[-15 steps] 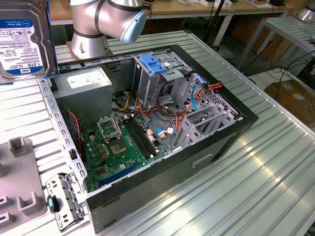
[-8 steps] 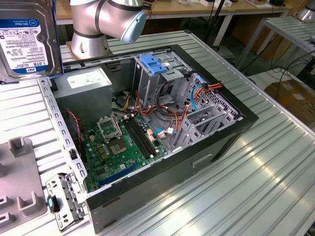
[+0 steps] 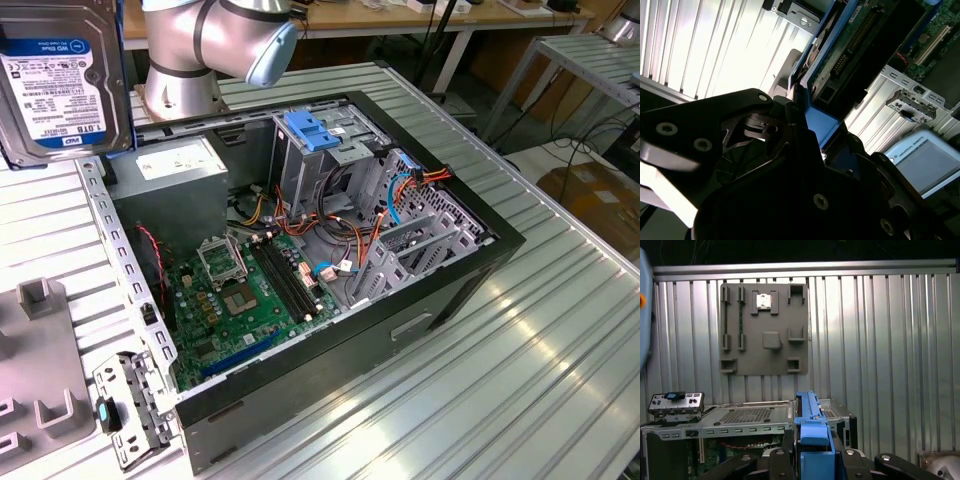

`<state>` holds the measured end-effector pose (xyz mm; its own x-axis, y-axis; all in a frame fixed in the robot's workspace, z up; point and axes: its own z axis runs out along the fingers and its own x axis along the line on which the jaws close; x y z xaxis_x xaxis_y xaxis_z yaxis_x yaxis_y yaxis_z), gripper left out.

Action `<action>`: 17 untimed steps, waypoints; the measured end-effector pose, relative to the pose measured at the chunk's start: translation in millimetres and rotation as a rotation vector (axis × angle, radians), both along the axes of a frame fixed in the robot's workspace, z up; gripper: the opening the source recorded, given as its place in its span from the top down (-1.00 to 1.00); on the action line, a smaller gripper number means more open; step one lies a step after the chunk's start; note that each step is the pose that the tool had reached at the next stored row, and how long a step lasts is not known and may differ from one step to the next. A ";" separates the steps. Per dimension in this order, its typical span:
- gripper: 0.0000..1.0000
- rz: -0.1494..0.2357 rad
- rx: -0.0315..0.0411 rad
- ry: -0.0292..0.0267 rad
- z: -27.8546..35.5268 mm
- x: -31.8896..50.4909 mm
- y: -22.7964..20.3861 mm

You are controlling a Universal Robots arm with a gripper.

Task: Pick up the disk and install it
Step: 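Pick up the disk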

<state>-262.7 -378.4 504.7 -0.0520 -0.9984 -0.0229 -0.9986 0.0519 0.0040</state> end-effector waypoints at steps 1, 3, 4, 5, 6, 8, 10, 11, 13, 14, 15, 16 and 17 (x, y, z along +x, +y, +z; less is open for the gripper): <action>0.25 0.000 0.0000 0.0000 0.0 1.0 0.0; 0.25 0.000 0.0001 -0.0001 -0.1 2.5 0.0; 0.25 0.000 0.0000 -0.0001 -0.1 3.3 0.0; 0.25 0.000 0.0000 -0.0001 -0.1 4.0 0.0; 0.25 0.000 0.0000 0.0000 -0.1 4.8 0.0; 0.25 0.000 0.0000 -0.0001 -0.1 8.5 0.0; 0.25 0.000 0.0000 -0.0001 -0.2 10.4 0.0; 0.25 0.000 0.0000 -0.0001 -0.2 12.0 0.0; 0.25 0.000 -0.0001 0.0000 -0.2 14.3 0.0; 0.25 0.000 -0.0001 -0.0001 -0.2 15.1 0.0; 0.25 0.000 -0.0001 -0.0001 -0.2 16.0 0.0; 0.25 0.000 0.0000 -0.0001 -0.3 17.0 0.0; 0.25 0.000 -0.0001 -0.0001 -0.3 18.4 0.0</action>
